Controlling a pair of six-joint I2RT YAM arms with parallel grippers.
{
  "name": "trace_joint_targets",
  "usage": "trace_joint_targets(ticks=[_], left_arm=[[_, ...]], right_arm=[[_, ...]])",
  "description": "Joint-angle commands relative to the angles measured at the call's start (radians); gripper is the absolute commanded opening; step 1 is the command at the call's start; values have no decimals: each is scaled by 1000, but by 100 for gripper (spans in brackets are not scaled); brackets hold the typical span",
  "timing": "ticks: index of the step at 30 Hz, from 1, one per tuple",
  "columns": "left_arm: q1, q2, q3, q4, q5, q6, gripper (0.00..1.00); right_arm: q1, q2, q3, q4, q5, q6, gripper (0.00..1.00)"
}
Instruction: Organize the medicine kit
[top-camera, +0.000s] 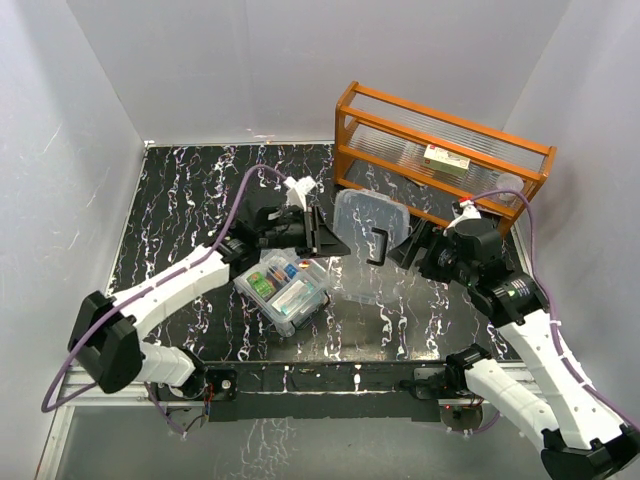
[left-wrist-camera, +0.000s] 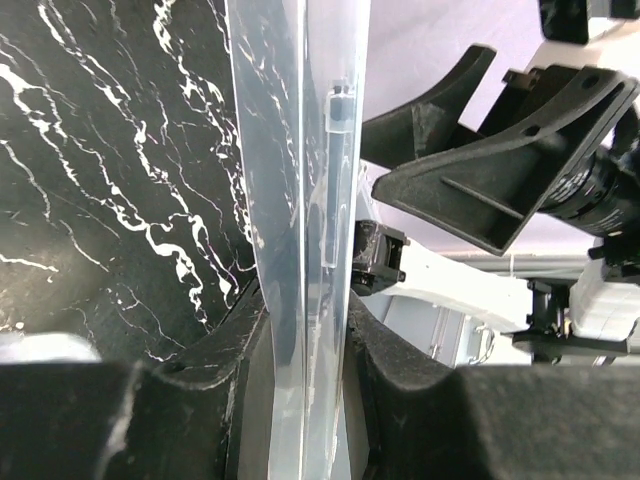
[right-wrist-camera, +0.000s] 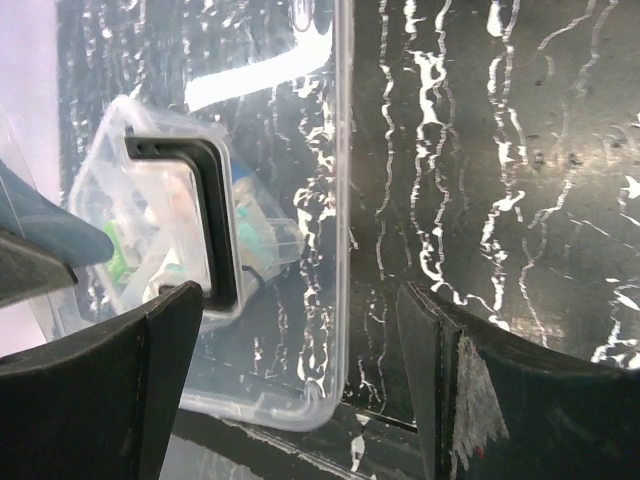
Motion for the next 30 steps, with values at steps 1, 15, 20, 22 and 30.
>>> trace_joint_targets(ticks=[1,15,20,22,30], left_arm=[[48,-139,-25,-18,-59,-60,15],[95,-487,-103,-130,-598,-298,15],[95,-523,-127,-84,-603,-402,15],[95,-536,-144,-62,-597,-437,15],[95,-570,-173,-42,-597,-489,16]], right_arm=[[-3,-1,15,103,-130,7,77],[0,92,-63,642,-567,337,76],[5,98,-110,885,-543,551,76],[8,120,-109,918,-534,590,75],[9,153,-160,921,-457,659,66]])
